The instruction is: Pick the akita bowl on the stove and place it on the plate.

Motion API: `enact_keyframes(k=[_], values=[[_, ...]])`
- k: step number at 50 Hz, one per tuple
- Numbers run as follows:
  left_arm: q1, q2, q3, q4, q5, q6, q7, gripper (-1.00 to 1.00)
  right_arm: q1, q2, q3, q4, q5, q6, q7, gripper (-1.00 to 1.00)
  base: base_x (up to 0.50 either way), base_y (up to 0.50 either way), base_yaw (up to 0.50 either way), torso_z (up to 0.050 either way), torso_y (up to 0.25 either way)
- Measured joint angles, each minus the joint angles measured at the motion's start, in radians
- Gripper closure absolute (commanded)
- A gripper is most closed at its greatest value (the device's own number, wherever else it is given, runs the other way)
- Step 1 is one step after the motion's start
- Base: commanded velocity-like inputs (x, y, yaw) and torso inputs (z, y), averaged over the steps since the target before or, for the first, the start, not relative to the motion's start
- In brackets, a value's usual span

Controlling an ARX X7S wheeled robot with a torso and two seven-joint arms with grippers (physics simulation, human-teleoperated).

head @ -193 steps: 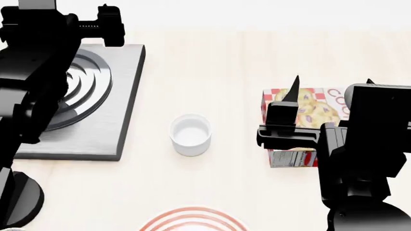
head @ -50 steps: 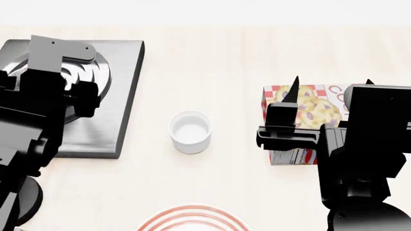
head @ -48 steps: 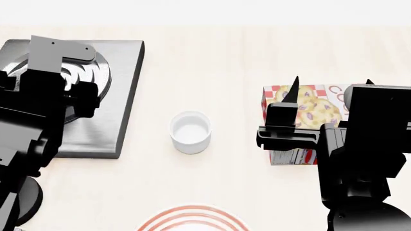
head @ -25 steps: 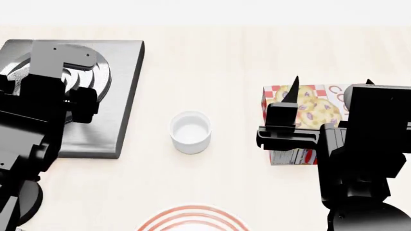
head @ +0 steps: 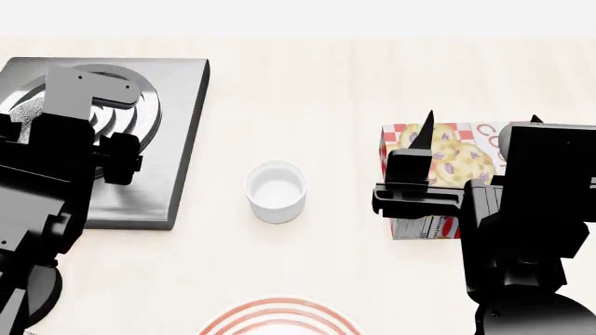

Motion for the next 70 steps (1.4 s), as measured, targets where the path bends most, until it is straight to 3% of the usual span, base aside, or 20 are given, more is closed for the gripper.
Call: enact_keyframes(k=[4,5,45,56,70], values=[[0.001,-0.001,0.000,0.000,0.000,0.001,0.001,-1.00,0.000,0.001,0.000,0.000,0.002,-0.001,0.001,-1.00,0.00,0.00,0.00,0.000,0.000],[0.001,-0.001,-0.001,0.000,0.000,0.001,0.002,1.00,0.000,0.001,0.000,0.001,0.002,-0.001,0.002,-1.00,0.00,0.00,0.00,0.000,0.000],[-0.029,-0.001,-0.033,0.006,-0.018,0.069,0.036,1.00,0.000,0.007,-0.003,0.003,0.017,-0.006,0.018,-1.00,0.00,0.00,0.00,0.000,0.000],[-0.006,-0.061,0.046,0.401,-0.002,0.001,0.186,1.00,0.000,0.010,-0.005,0.003,0.020,-0.008,0.022,-1.00,0.00,0.00,0.00,0.000,0.000],[0.115,-0.225,0.248,0.968,0.022,-0.042,0.469,1.00,0.002,0.011,-0.006,0.006,0.026,-0.010,0.026,-1.00,0.00,0.00,0.00,0.000,0.000]])
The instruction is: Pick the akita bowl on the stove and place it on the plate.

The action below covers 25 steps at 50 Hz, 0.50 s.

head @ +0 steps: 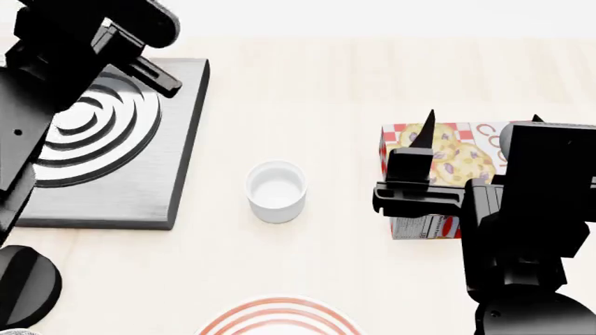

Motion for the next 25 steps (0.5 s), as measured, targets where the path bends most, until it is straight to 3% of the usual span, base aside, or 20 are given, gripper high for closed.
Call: enact_keyframes(k=[11,25], values=[[0.089,-0.122,0.099,0.359,-0.020,-0.012,0.161,1.00,0.000,0.002,-0.003,0.003,0.003,-0.005,0.002,-1.00,0.00,0.00,0.00,0.000,0.000],[0.162,-0.231,0.168,0.639,-0.064,-0.029,0.293,1.00,0.000,0.006,-0.004,0.002,0.008,-0.007,0.007,-1.00,0.00,0.00,0.00,0.000,0.000]])
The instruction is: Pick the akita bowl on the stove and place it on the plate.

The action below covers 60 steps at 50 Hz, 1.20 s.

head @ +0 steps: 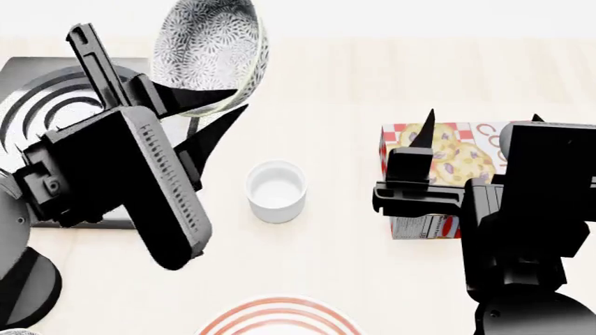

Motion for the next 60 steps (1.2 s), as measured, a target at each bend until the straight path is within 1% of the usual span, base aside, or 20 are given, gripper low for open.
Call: enact_keyframes(k=[10,23,32,48,60], values=[[0.040,-0.063,0.045,0.128,-0.020,0.000,0.068,1.00,0.000,0.002,-0.003,0.001,0.002,-0.004,0.003,-1.00,0.00,0.00,0.00,0.000,0.000],[0.087,-0.138,0.119,0.230,-0.007,0.034,0.135,1.00,0.000,0.005,-0.006,0.000,0.006,-0.005,0.008,-1.00,0.00,0.00,0.00,0.000,0.001],[0.092,-0.171,0.168,0.259,0.014,0.071,0.182,1.00,-0.001,0.007,-0.007,-0.001,0.010,-0.006,0.011,-1.00,0.00,0.00,0.00,0.000,0.000],[0.070,-0.194,0.247,0.256,0.073,0.117,0.252,1.00,0.000,0.010,-0.008,-0.002,0.018,-0.004,0.015,-1.00,0.00,0.00,0.00,0.000,0.000],[0.046,-0.224,0.305,0.267,0.100,0.140,0.331,1.00,0.000,0.012,-0.009,0.000,0.023,-0.007,0.018,-1.00,0.00,0.00,0.00,0.000,0.001]])
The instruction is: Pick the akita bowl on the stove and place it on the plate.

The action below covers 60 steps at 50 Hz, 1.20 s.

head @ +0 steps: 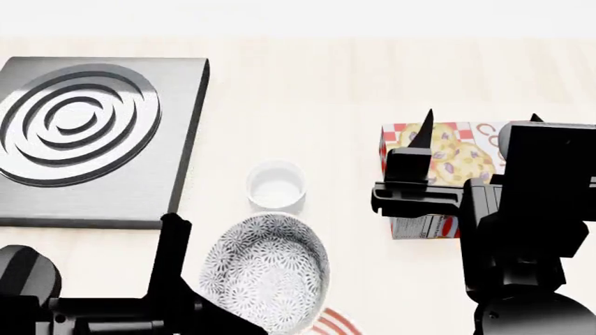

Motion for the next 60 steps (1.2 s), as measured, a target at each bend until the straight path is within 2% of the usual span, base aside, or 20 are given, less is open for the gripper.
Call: enact_keyframes(k=[22,60], values=[[-0.019,-0.031,0.068,-0.018,0.035,0.034,0.082,1.00,0.000,0.004,-0.004,0.003,0.006,-0.006,0.006,-1.00,0.00,0.00,0.00,0.000,0.000],[0.033,-0.029,0.123,-0.024,0.087,0.050,0.049,1.00,0.000,0.013,-0.011,0.004,0.018,-0.013,0.017,-1.00,0.00,0.00,0.00,0.000,0.000]])
